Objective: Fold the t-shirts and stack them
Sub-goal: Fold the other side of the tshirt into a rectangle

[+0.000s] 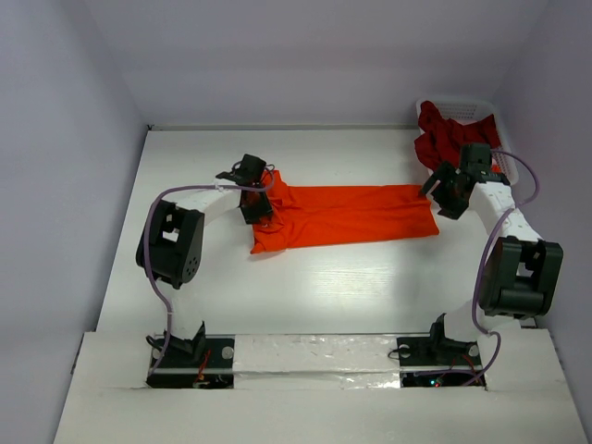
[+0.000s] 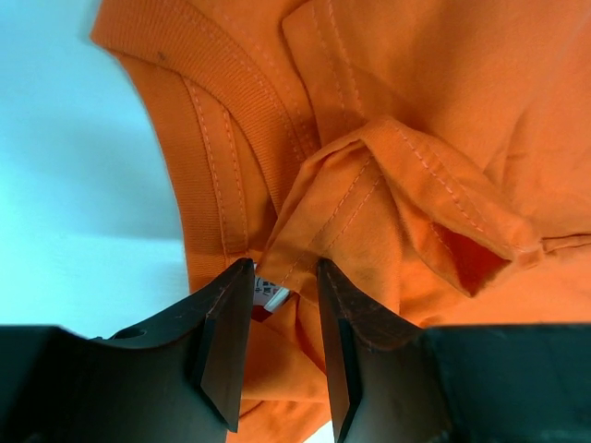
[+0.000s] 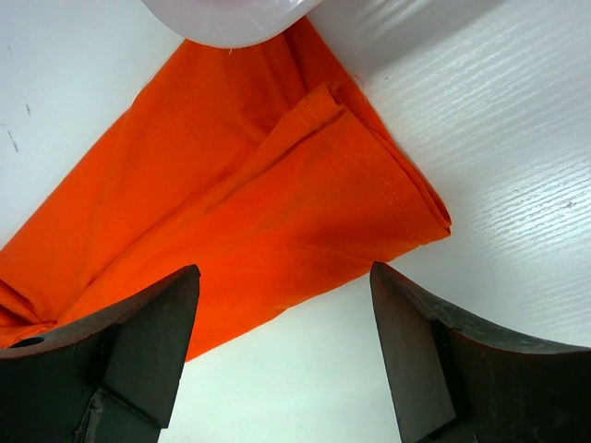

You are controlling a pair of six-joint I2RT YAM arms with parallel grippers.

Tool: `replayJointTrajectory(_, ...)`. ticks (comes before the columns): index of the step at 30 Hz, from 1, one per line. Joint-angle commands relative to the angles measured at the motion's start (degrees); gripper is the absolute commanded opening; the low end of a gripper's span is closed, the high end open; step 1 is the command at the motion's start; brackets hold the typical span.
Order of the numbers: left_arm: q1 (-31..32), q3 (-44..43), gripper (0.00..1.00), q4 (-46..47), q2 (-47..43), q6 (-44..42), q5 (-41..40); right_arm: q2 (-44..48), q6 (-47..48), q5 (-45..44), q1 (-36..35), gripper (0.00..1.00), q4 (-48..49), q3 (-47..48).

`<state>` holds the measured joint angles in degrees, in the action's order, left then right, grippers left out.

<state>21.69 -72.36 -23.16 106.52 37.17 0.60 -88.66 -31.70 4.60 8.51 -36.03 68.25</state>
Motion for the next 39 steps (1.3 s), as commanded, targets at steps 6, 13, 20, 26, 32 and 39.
replayJointTrajectory(6,-0.16,1.69,0.13,2.24,-1.58,1.15,1.16,-0.55,0.68,0.06,-0.43,0.79,0.0,2.68)
replayJointTrajectory(13,-0.16,-0.59,0.0,-0.48,-3.33,1.33,0.1,-0.81,0.68,0.14,-0.43,0.8,0.35,2.33)
replayJointTrajectory(20,-0.16,-5.95,0.0,-5.05,-4.13,0.89,-4.63,-0.9,0.33,0.58,-0.43,0.79,0.96,1.71)
replayJointTrajectory(26,-0.68,-10.78,0.0,-7.86,-4.13,0.1,-9.03,-0.64,0.33,0.58,-0.43,0.79,0.96,1.45)
replayJointTrajectory(32,-1.21,-11.49,0.0,-9.19,-1.14,-0.25,-10.44,-0.11,0.41,0.67,-0.43,0.79,0.44,1.71)
replayJointTrajectory(39,-3.84,-10.79,0.0,-9.45,0.7,-1.13,-12.55,0.77,0.59,0.41,-0.43,0.79,-0.36,2.5)
